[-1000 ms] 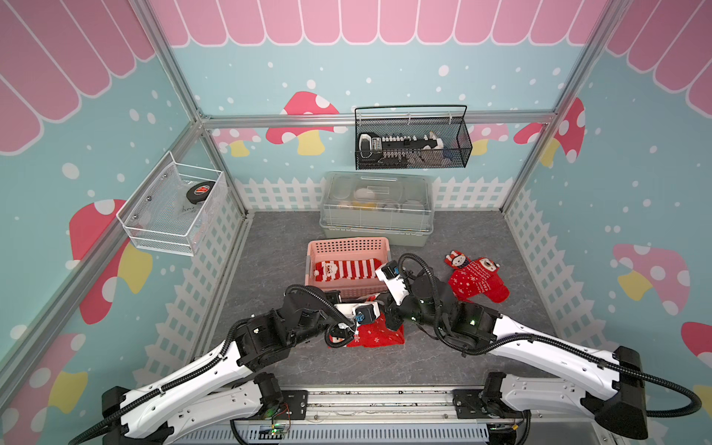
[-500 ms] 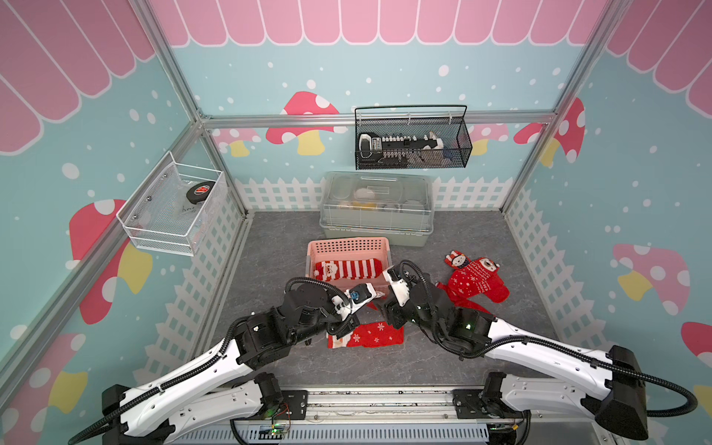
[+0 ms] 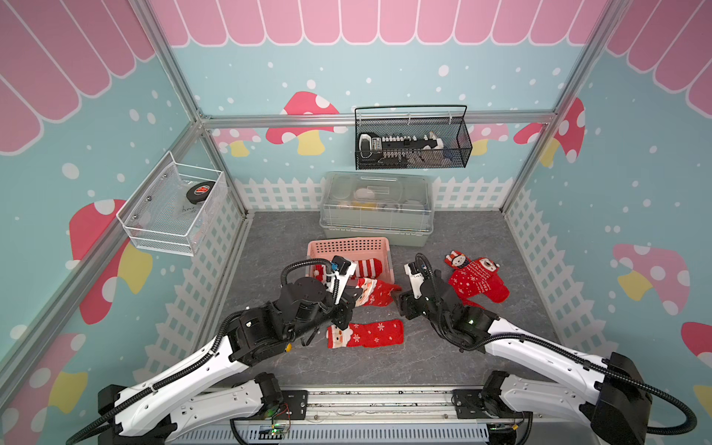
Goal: Place the socks together as a pair
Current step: Flatten out the sock.
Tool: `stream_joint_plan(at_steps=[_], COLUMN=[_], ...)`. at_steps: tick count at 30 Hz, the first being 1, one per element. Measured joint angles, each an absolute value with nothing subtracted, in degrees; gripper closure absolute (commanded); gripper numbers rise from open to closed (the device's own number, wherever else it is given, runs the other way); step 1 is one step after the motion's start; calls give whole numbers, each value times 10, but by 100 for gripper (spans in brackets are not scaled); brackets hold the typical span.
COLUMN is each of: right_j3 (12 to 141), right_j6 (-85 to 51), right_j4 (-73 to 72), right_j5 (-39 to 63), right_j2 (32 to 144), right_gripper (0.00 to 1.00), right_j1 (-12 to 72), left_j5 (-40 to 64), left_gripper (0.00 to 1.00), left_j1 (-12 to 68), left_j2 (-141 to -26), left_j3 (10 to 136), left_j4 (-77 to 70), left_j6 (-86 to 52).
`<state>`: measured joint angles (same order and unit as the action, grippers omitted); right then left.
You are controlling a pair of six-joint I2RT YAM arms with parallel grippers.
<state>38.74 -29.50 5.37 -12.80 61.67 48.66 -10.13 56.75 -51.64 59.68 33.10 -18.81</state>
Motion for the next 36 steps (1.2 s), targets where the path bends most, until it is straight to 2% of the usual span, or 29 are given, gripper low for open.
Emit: stream_joint_plan(at_steps=[11,23,28,36], right_j3=[294,251,238,235], right_j6=[-364,-410,-421,-429], right_j4=[102,198,202,167], right_j5=[-133,-177,-185,-166], right_j2=[471,307,308,404], right_gripper=[30,29,28,28], right_j1=[484,484,484,484], left_j5=[-144,-72,-97,-149], left_gripper=[100,100,100,100], left_j1=[566,597,604,554], left_j2=[-570,-678,-624,-556], left_j3=[632,647,554,370], left_j4=[345,260,204,252], left_j6=[-395,-567,-614,-673])
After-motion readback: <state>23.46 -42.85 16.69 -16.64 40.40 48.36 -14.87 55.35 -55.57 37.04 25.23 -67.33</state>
